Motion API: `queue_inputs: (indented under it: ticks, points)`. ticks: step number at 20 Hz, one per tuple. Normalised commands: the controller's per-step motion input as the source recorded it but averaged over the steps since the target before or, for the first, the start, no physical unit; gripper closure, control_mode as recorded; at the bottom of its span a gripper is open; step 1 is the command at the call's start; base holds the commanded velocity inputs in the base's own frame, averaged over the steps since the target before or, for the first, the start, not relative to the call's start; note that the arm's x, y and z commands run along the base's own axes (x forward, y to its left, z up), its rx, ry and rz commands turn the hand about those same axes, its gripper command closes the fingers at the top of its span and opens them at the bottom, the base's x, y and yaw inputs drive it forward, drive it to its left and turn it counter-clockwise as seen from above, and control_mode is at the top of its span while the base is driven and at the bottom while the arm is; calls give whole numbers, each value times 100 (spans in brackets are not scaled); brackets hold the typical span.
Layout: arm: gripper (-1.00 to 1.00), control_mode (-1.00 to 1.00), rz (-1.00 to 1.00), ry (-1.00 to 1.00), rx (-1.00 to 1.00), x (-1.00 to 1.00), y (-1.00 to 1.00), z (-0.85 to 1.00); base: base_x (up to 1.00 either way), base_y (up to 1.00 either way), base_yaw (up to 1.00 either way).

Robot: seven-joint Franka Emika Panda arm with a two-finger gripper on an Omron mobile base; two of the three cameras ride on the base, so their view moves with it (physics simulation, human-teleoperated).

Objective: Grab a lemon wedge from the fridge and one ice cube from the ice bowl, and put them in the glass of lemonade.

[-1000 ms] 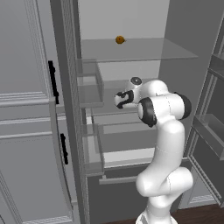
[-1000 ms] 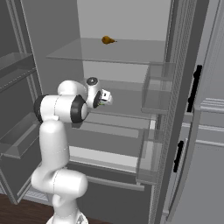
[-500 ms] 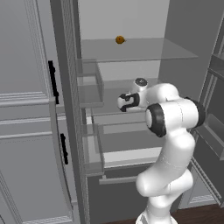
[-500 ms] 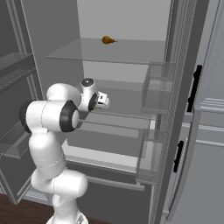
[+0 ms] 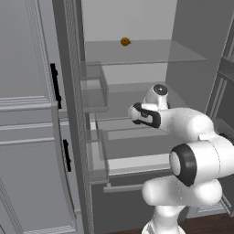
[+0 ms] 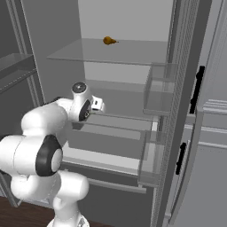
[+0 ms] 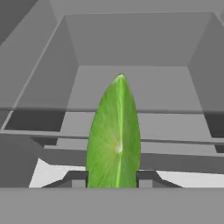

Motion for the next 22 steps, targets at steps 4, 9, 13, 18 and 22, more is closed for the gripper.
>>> queue_inputs:
  ticks: [4,9,13,18,22]
  points:
    - [100,-100,6,0,0,-100,0,100,0,0,0]
    - [100,-100,5,5,-1,-100,0,92,0,0,0]
    - [100,-100,0,9,-9,-100,0,70,0,0,0]
    - [100,-100,0,5,-3,-100,-1,38,0,0,0]
    - [100,-100,0,5,0,-100,0,39,0,0,0]
